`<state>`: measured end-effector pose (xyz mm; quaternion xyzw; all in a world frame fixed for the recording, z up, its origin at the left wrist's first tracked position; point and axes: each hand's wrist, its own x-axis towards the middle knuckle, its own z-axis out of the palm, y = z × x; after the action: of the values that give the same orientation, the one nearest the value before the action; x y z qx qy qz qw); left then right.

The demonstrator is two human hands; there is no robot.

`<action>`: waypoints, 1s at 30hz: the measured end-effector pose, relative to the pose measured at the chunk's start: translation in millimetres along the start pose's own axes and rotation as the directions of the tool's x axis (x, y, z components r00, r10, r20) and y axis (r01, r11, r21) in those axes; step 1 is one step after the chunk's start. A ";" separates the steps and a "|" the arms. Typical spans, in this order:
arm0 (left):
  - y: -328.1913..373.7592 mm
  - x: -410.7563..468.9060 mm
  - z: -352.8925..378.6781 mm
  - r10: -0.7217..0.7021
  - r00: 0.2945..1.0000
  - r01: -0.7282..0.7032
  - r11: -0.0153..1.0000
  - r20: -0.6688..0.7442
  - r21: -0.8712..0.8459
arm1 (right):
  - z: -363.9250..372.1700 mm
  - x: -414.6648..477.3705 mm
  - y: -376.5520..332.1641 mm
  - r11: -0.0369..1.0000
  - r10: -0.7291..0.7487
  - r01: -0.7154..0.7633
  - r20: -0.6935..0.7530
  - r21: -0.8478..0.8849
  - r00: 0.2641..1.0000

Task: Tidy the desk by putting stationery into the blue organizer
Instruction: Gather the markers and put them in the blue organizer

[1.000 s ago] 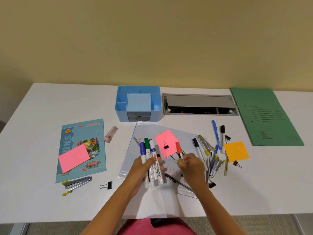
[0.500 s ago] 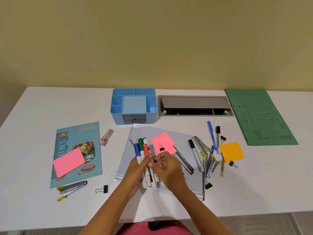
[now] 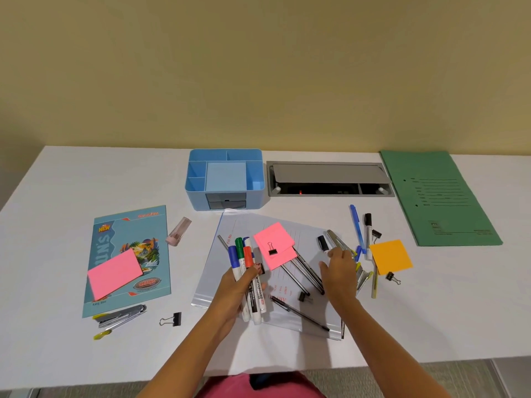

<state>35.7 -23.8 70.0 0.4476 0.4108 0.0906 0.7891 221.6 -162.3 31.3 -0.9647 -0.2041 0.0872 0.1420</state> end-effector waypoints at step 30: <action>15.5 6.2 27.8 -0.012 0.999 0.003 0.980 -0.043 -0.198 | -32.7 -69.7 -102.3 0.772 -0.334 0.313 -0.068 0.553 0.940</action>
<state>63.4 -29.1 85.9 0.3635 0.4188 0.1380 0.8207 128.4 -109.6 101.5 -0.8299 -0.3350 0.1336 0.4257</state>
